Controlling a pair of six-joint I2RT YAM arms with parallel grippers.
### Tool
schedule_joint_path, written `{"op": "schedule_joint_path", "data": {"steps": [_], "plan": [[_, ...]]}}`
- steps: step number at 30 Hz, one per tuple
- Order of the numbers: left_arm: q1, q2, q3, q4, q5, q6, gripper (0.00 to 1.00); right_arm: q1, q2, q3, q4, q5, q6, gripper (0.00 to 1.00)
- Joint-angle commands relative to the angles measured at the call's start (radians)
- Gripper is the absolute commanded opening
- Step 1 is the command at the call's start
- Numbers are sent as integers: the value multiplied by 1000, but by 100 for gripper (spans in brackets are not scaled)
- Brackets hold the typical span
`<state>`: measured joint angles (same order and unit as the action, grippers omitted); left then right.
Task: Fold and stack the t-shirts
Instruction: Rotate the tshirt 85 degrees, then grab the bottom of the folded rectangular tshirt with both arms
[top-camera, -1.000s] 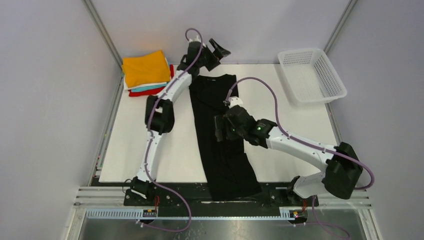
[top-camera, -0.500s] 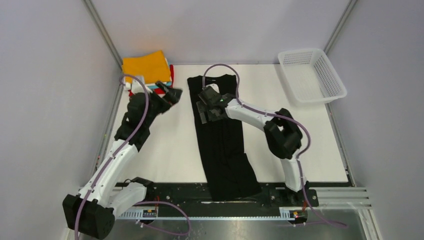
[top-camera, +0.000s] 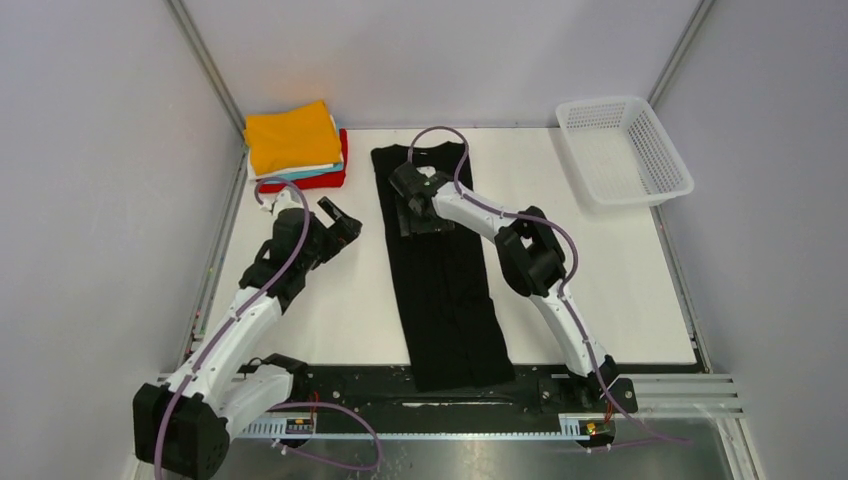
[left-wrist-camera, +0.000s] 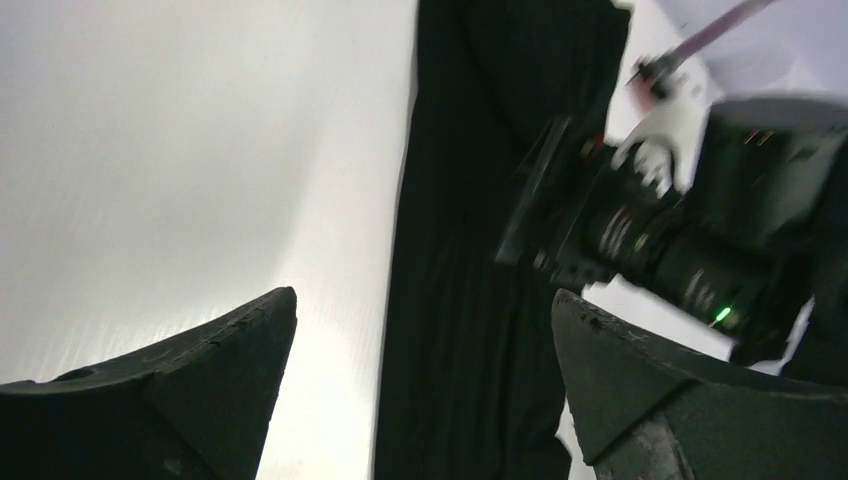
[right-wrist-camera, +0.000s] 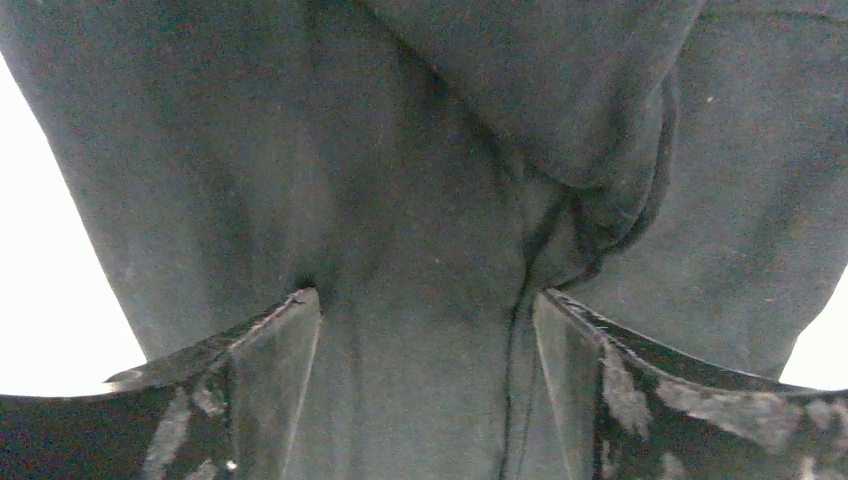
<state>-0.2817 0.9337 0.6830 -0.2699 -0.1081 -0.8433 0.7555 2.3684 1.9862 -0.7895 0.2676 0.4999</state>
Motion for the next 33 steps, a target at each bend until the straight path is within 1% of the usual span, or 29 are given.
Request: {"op": "schedule_joint_path", "data": {"steps": [1, 2, 3, 4, 5, 7, 9, 12, 13, 14, 16, 17, 19, 22, 25, 26, 28, 29, 31, 33], "plan": [[-2, 38, 18, -65, 77, 7, 99, -61, 163, 295, -144, -75, 50, 92], [-2, 34, 6, -74, 98, 7, 99, -72, 210, 396, -171, -94, 45, 98], [-1, 27, -10, -72, 143, 8, 99, -81, 258, 520, -188, -124, 43, 98], [-3, 22, -22, -61, 186, 11, 99, -91, 295, 594, -186, -159, 44, 94], [-5, 16, -32, -59, 225, 15, 99, -102, 320, 656, -180, -187, 46, 99], [-17, 9, -42, -62, 295, 33, 99, -117, 313, 691, -160, -199, 53, 99], [-49, 1, -51, -70, 341, 49, 99, -122, 222, 622, -117, -175, 23, 99], [-113, -4, -90, -69, 371, 50, 99, -120, -1, 397, -36, -142, -47, 100], [-136, -2, -106, -67, 379, 47, 99, -120, -91, 306, -15, -117, -62, 99], [-156, 0, -126, -65, 387, 40, 99, -118, -214, 205, 10, -98, -75, 99], [-193, -1, -173, -42, 410, 21, 99, -119, -424, -63, 108, -80, -88, 100], [-213, -2, -201, -28, 418, 9, 99, -118, -526, -213, 189, -75, -89, 100], [-256, -2, -250, 2, 420, -19, 99, -117, -743, -506, 316, -67, -76, 100], [-326, 19, -303, 59, 430, -55, 99, -118, -997, -892, 396, -77, -29, 100], [-396, 70, -325, 128, 442, -84, 96, -119, -1171, -1138, 408, -114, 69, 100], [-417, 94, -328, 147, 446, -93, 93, -118, -1214, -1204, 419, -142, 103, 100], [-459, 141, -325, 174, 446, -104, 83, -118, -1274, -1303, 439, -201, 137, 100], [-475, 164, -322, 177, 432, -109, 77, -118, -1296, -1339, 439, -213, 156, 100], [-496, 207, -312, 178, 409, -114, 62, -119, -1330, -1400, 456, -246, 191, 98], [-509, 247, -302, 175, 416, -110, 53, -118, -1348, -1442, 489, -292, 198, 96]]}}
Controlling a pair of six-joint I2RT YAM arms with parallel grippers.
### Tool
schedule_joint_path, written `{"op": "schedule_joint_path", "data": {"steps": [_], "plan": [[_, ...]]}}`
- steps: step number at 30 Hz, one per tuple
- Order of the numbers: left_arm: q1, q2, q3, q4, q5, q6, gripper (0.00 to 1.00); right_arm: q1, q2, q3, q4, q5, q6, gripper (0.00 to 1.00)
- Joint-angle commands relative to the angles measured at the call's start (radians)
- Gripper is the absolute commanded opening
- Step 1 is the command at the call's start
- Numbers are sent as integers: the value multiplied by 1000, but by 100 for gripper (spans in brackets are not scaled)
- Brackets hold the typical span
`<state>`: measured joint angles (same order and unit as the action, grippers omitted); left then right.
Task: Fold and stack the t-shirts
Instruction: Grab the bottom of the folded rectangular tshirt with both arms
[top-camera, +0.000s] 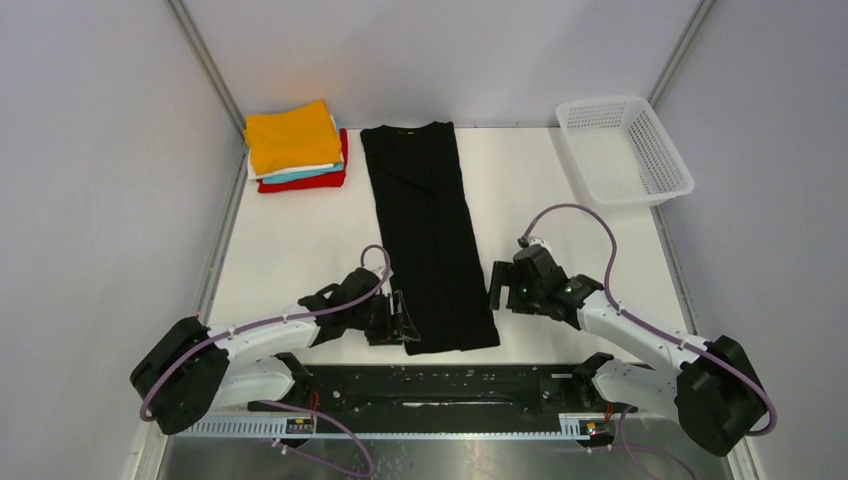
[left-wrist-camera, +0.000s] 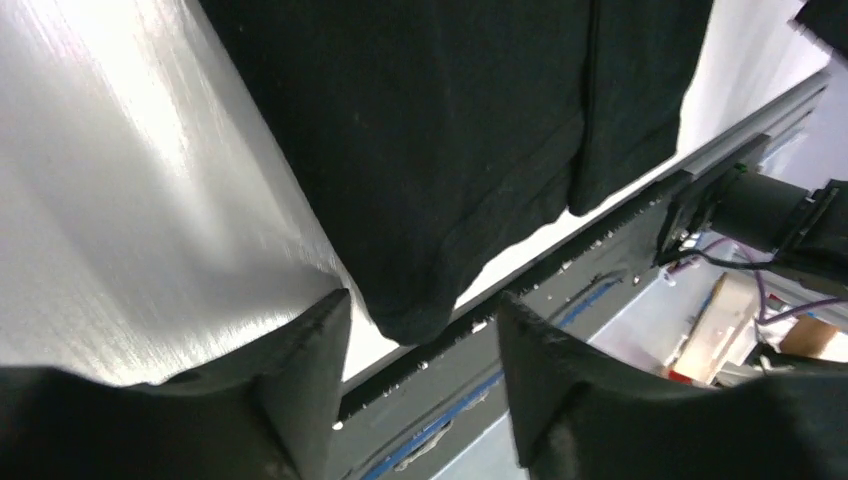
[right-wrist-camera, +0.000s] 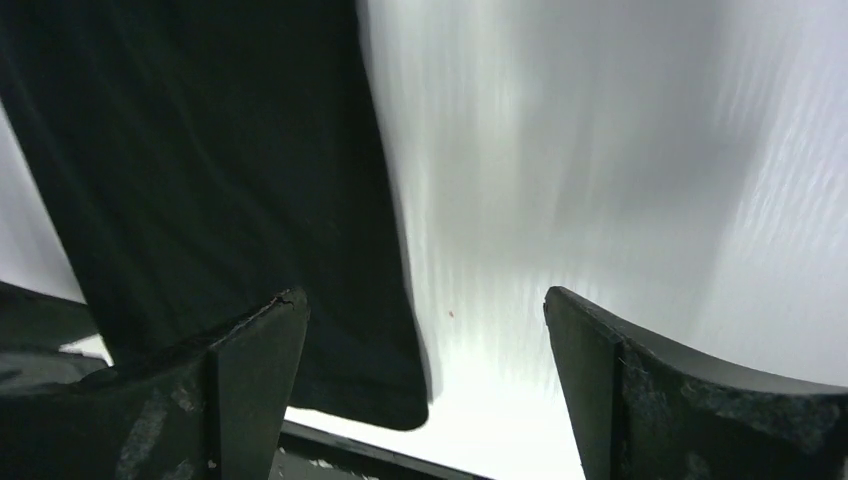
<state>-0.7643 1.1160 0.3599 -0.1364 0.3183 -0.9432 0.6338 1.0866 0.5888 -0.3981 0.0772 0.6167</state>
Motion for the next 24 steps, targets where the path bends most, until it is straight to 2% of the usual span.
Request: {"op": "schedule_joint_path", "data": {"steps": [1, 4, 8, 10, 11, 21, 24], "plan": [[-33, 77, 23, 35, -11, -11, 47, 4, -70, -59, 106, -118, 82, 95], [-43, 77, 18, -15, -46, -19, 31, 3, -67, -82, 90, -145, 80, 92], [-52, 51, -10, -36, -67, -31, 23, 4, -54, -121, 89, -192, 78, 88], [-55, 54, -18, -36, -66, -33, 11, 4, -49, -135, 72, -201, 69, 85], [-56, 58, -19, -39, -67, -33, 2, 4, -46, -140, 60, -205, 64, 83], [-62, 2, -17, -132, -87, -36, 0, 49, 14, -206, 57, -342, 102, 44], [-63, -10, -26, -132, -98, -44, 0, 68, 15, -218, 51, -350, 116, 42]]}}
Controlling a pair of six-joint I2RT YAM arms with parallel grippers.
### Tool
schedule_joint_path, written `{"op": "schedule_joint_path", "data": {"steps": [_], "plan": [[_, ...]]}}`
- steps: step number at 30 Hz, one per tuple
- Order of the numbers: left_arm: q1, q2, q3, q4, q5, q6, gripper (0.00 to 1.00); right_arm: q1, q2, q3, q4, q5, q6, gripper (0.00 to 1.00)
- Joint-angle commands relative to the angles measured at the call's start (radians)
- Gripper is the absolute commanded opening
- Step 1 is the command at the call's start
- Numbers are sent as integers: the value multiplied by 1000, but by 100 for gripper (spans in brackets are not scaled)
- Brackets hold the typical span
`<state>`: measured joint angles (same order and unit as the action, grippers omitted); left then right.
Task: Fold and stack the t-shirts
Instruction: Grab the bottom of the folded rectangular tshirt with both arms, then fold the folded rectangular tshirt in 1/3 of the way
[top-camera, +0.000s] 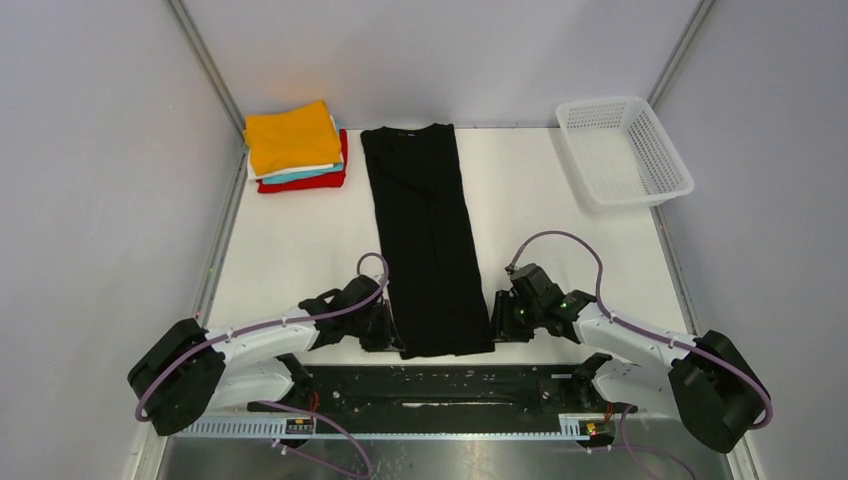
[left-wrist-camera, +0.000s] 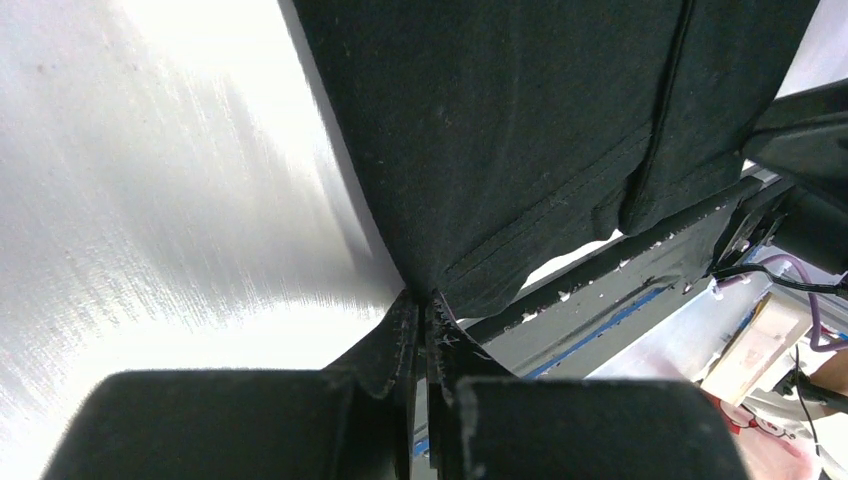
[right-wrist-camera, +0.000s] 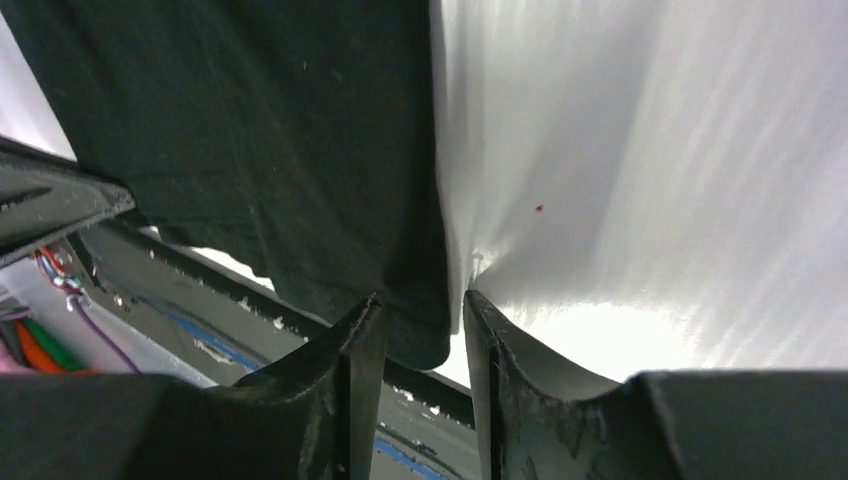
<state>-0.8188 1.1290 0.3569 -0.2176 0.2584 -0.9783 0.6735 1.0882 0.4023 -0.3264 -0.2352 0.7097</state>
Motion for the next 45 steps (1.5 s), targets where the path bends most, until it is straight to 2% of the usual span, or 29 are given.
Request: {"op": "schedule_joint_path", "data": {"steps": [1, 5, 8, 9, 11, 14, 20, 23, 26, 32, 37, 45], "plan": [[-8, -24, -23, -50, -41, -8, 0, 33, 13, -34, -27, -48, 23, 42], [-9, -28, -27, -43, -40, -14, 0, 55, 14, -45, -40, -52, 37, 40], [-10, -40, -34, -44, -37, -18, 0, 61, 9, -59, -27, -34, 59, 26], [-10, -46, -37, -44, -34, -18, 0, 60, 5, -61, -17, -32, 61, 20], [-12, -57, -43, -44, -25, -19, 0, 62, -15, -68, 18, -60, 64, 1], [-25, -95, -65, -44, 15, -6, 0, 84, -85, -87, 34, -113, 57, 0], [-93, -279, -109, -108, 108, -48, 0, 177, -356, -156, -101, -135, 147, 0], [-95, -376, -99, -114, 142, -54, 0, 184, -467, -213, -25, -168, 212, 0], [-94, -395, -63, -80, 128, -49, 0, 184, -512, -212, 90, -141, 221, 0], [-45, -240, 97, -105, 51, 78, 0, 182, -358, 5, 124, 10, 53, 0], [136, -146, 148, 38, 62, 96, 0, 159, -120, 223, 112, 188, 0, 0], [304, 50, 409, -12, -45, 225, 0, -23, 217, 500, 150, 38, -69, 0]]}}
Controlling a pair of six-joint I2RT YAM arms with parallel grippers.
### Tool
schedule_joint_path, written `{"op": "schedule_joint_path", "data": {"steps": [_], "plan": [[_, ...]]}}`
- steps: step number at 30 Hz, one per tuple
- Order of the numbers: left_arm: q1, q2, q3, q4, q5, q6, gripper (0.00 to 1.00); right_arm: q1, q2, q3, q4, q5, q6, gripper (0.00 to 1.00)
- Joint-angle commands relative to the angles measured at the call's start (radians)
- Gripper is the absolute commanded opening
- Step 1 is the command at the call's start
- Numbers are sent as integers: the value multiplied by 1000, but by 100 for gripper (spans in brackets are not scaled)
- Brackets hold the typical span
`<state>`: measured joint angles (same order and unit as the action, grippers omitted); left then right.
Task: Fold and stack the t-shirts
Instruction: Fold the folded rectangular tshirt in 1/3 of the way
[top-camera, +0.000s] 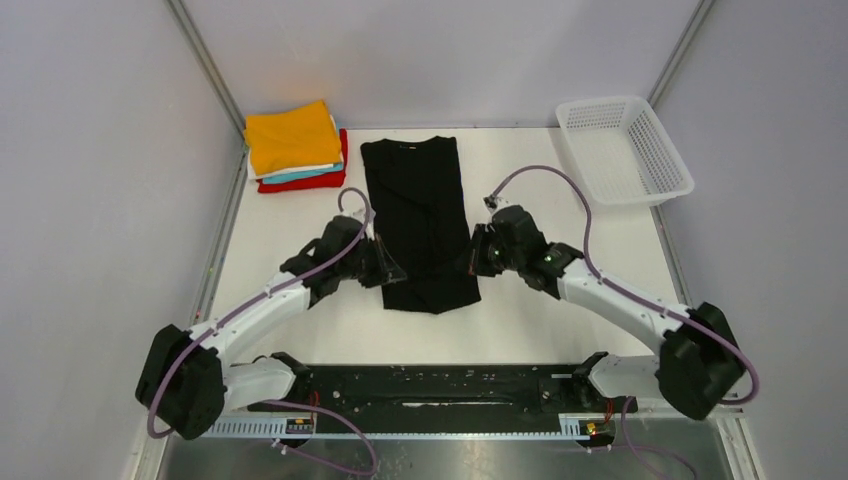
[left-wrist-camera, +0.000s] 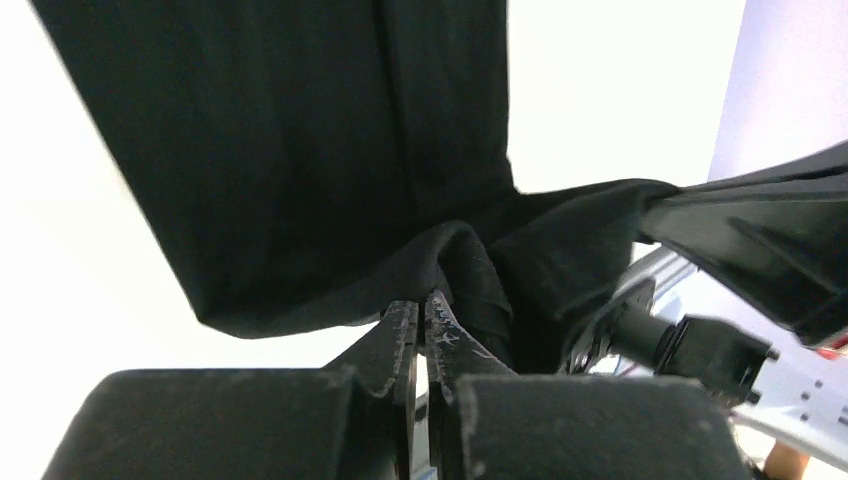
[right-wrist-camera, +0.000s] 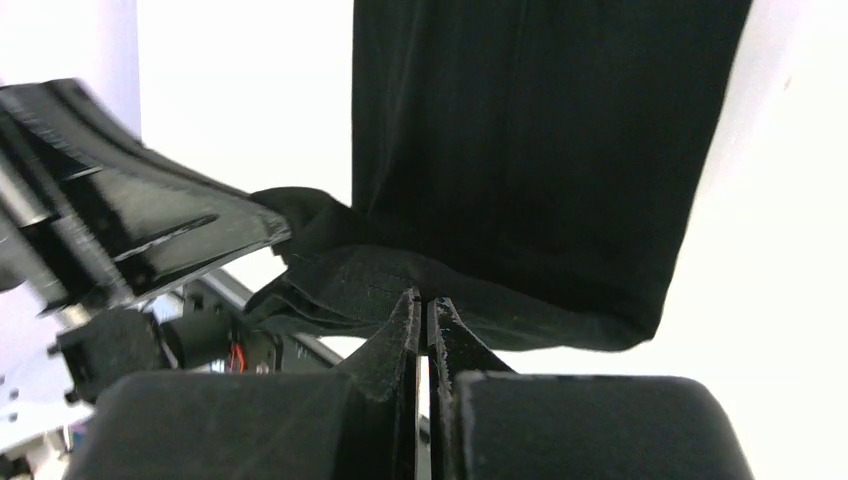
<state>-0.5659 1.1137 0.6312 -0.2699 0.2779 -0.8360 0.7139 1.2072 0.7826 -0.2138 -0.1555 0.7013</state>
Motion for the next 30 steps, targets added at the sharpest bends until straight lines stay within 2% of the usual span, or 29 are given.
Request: {"op": "schedule_joint_path", "data": {"steps": [1, 8, 18, 25, 28, 30], "plan": [[71, 95, 155, 36, -67, 91, 0, -76, 128, 149, 38, -44, -72, 0], [224, 257, 272, 49, -45, 105, 0, -161, 313, 313, 28, -57, -118, 0], [294, 484, 427, 73, 13, 117, 0, -249, 551, 521, 6, -92, -164, 0], [308, 619, 512, 64, 32, 106, 0, -271, 654, 592, -9, -93, -168, 0], [312, 638, 519, 67, -1, 96, 4, -279, 705, 636, -12, -109, -180, 5], [317, 644, 536, 58, -26, 91, 10, -284, 746, 677, -26, -117, -187, 15]]}}
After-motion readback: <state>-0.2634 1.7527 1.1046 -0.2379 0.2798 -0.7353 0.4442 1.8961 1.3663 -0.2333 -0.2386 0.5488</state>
